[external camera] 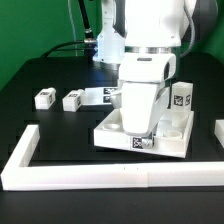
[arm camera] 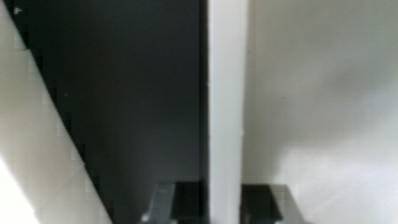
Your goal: Assemble square table
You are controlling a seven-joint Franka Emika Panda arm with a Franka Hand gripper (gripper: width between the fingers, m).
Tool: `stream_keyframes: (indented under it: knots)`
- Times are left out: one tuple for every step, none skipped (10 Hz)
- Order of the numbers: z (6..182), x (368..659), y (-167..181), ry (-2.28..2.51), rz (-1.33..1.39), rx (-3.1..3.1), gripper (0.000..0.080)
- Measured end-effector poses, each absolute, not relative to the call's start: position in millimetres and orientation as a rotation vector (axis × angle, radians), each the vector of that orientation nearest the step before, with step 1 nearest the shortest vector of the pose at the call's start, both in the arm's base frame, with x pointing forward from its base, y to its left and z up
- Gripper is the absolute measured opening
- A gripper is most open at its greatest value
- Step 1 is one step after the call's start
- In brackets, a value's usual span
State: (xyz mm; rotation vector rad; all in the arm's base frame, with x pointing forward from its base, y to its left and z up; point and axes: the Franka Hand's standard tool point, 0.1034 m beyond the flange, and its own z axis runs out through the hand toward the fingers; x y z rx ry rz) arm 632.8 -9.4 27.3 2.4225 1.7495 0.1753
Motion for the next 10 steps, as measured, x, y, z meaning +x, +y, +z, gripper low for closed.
stream_keyframes:
  knots:
    - [26.6, 636, -5, 1.823, 0.171, 2.355, 0.0067]
    - [23.4, 645, 11, 1.91, 0.178, 2.276, 0.0071]
    - [21.7, 654, 25, 1.915, 0.205, 2.272, 0.0071]
    - [19.3, 667, 46, 1.915, 0.242, 2.273, 0.0078]
    - [20.1, 676, 63, 1.932, 0.27, 2.255, 0.0082]
    - [21.5, 676, 62, 1.933, 0.265, 2.253, 0.0082]
    - [20.9, 676, 58, 1.928, 0.259, 2.258, 0.0084]
    - [20.9, 676, 57, 1.927, 0.258, 2.259, 0.0084]
    - [20.8, 676, 57, 1.926, 0.257, 2.261, 0.0084]
    - [21.0, 676, 56, 1.925, 0.254, 2.263, 0.0084]
